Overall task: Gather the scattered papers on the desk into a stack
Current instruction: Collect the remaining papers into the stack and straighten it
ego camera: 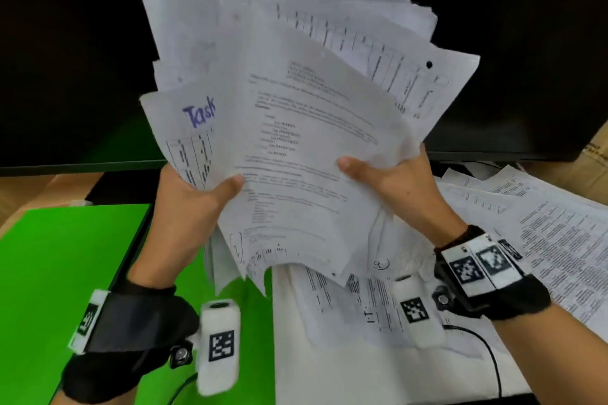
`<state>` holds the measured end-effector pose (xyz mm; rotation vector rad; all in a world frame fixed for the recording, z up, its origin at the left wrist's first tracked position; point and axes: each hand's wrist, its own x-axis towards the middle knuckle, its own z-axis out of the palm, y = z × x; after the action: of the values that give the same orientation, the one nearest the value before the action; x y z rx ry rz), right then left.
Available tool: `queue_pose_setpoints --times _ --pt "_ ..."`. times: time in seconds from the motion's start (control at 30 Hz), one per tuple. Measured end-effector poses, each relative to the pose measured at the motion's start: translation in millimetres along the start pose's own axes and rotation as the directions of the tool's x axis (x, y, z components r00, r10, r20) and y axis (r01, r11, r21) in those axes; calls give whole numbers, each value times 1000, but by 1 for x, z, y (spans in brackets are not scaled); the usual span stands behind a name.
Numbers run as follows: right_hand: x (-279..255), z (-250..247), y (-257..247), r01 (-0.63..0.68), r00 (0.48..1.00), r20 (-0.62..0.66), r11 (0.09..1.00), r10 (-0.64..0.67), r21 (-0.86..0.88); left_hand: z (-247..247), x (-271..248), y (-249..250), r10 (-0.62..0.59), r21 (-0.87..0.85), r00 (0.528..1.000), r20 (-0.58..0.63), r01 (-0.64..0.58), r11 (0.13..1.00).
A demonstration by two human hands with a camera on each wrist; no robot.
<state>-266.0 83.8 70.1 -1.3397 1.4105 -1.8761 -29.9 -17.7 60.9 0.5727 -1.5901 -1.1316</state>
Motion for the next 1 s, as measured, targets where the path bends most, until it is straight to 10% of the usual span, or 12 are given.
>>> queue_pose_setpoints --times 0.23,0.87,1.0 --pt "-20 -1 28 -149 987 56 989 149 -6 -1 -19 -20 -189 -24 981 40 190 981" --pt "-24 21 46 -232 971 -55 973 231 -10 -2 -35 -44 -183 128 983 -1 182 975" --pt "-28 1 57 -227 967 48 927 252 -299 17 -42 -46 -165 167 986 -23 167 972"
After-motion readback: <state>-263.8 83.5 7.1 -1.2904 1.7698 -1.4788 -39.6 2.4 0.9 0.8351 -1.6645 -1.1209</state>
